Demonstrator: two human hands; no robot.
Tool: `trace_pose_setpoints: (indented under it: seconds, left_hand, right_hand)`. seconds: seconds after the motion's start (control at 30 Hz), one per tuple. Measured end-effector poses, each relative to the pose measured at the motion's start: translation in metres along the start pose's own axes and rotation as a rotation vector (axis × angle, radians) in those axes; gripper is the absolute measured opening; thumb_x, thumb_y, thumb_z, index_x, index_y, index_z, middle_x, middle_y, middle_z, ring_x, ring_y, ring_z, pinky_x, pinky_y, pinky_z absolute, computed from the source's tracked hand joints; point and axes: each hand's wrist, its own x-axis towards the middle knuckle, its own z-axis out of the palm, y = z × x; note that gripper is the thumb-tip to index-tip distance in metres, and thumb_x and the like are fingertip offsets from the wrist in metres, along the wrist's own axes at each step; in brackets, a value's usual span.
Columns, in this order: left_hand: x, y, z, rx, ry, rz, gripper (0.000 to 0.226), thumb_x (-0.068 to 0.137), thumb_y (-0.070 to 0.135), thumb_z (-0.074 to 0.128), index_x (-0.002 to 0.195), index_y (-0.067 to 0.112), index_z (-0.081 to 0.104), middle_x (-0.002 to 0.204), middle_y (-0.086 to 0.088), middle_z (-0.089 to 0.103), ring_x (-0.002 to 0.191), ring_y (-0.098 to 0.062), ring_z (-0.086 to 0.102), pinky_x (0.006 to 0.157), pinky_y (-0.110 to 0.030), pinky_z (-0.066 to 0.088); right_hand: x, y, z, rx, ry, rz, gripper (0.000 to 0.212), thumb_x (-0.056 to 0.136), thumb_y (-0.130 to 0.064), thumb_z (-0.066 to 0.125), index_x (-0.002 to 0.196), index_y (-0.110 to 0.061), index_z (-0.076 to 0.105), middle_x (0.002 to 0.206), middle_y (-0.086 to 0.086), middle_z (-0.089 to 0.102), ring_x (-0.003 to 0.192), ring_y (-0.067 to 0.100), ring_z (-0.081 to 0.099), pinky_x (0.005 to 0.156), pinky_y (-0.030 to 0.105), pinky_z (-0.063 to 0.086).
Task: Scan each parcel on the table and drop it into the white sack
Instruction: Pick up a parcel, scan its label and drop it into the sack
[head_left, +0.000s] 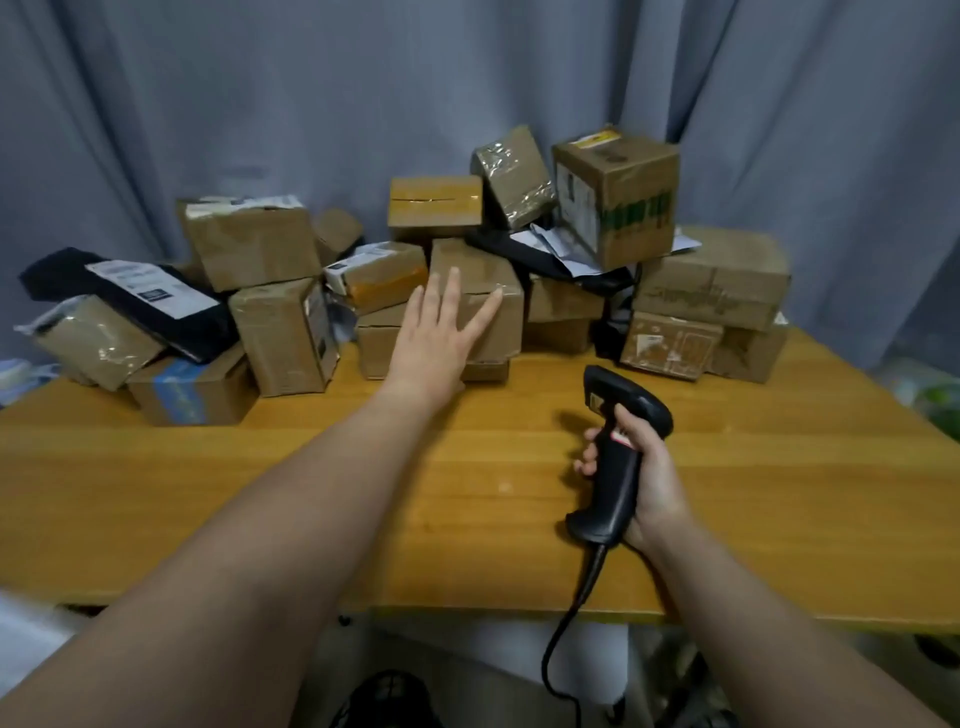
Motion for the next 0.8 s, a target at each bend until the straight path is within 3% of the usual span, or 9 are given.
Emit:
trace_pose_setpoints:
  seconds: [0.1,0.2,0.53,0.63,0.8]
  left_hand:
    - [0.013,0.002,0.004,-0.007,0.038,0.015,0.105,0.090,0.034,0.061,0.146,0.028,-0.028,0.158,-0.023,0.003,0.145,-0.041,0.008,0.117,-0.050,0.017]
    - [0.016,-0.001,-0.003,-0.108,0.097,0.013,0.101,0.087,0.033,0.065,0.152,0.018,-0.010,0.153,-0.016,0.021,0.140,-0.036,0.022,0.108,-0.045,0.031]
    - [-0.074,-0.040,-0.025,-0.396,0.293,0.051,0.101,0.068,0.033,0.081,0.148,0.008,0.024,0.142,-0.016,0.037,0.130,-0.031,0.030,0.110,-0.048,0.031]
    - [-0.107,-0.049,-0.037,-0.693,0.321,-0.111,0.098,0.067,0.028,0.083,0.145,0.008,0.028,0.142,-0.015,0.034,0.130,-0.027,0.028,0.109,-0.043,0.026]
    - [-0.151,-0.059,-0.043,-1.195,0.328,-0.505,0.096,0.071,0.029,0.083,0.145,0.016,0.022,0.141,0.001,0.029,0.127,-0.007,0.029,0.109,-0.026,0.027]
  right_hand:
    - [0.005,0.002,-0.001,-0.024,-0.005,-0.002,0.037,0.080,-0.040,0.064,0.080,-0.004,0.061,0.059,0.005,0.053,0.049,0.018,0.053,0.065,0.031,0.048]
    - [0.005,0.003,-0.001,-0.026,-0.013,-0.018,0.037,0.077,-0.041,0.065,0.079,-0.003,0.061,0.059,0.005,0.052,0.050,0.018,0.052,0.066,0.031,0.047]
    - [-0.004,0.004,0.002,-0.039,0.027,-0.033,0.033,0.086,-0.037,0.065,0.084,-0.004,0.062,0.062,0.005,0.054,0.051,0.016,0.053,0.056,0.026,0.049]
    - [-0.010,0.005,0.003,-0.067,0.038,-0.059,0.032,0.086,-0.035,0.066,0.087,-0.004,0.062,0.064,0.006,0.054,0.052,0.017,0.054,0.060,0.028,0.048]
    - [-0.022,0.006,0.002,-0.074,0.072,-0.072,0.032,0.086,-0.036,0.067,0.094,-0.005,0.063,0.066,0.004,0.058,0.055,0.017,0.056,0.063,0.029,0.050]
